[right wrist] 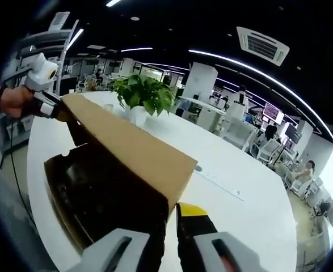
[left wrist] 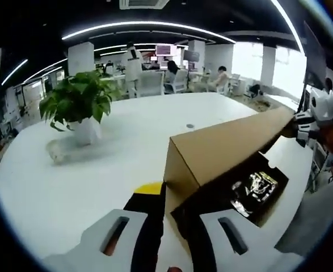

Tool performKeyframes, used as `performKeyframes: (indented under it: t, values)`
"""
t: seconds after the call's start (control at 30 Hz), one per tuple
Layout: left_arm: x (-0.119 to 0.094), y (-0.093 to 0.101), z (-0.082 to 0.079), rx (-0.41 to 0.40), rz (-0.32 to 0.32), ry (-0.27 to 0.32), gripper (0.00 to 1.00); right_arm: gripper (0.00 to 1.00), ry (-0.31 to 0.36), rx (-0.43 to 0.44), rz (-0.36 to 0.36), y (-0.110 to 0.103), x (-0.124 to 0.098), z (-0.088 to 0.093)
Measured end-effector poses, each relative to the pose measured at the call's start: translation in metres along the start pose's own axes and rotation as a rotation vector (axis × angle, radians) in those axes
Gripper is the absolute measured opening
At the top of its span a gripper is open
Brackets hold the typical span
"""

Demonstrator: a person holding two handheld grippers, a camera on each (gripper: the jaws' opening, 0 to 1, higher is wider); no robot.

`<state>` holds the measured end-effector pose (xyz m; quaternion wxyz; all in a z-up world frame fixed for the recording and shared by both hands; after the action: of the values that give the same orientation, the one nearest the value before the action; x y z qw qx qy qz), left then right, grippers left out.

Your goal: Operate the shoe box by opening the lid, removing the specified soft item, and placing it in the target area until the item is outside and the box remains undamaged.

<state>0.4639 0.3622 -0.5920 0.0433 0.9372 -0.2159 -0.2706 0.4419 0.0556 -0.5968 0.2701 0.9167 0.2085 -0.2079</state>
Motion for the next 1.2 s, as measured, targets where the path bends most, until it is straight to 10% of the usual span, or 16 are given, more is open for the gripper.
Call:
performKeyframes:
  t: [1.2]
  values:
    - [0.031,-0.015,-0.025,0.017,0.008,-0.016,0.04,0.0,-0.042,-0.035,-0.036,0.023,0.027,-0.012]
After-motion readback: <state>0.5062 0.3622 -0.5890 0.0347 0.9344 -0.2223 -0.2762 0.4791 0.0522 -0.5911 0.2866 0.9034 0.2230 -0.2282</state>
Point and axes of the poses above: the point that each gripper's makers call its tool centre point, and the gripper's own axes: x roughly forward along the fingers, y roughly to its right, z roughly out of its underside, the point moved 3 cm from there along -x, roughly backward along the fingers, and after that the axes turned 10 degrees about -x, right-handed, at the moved point
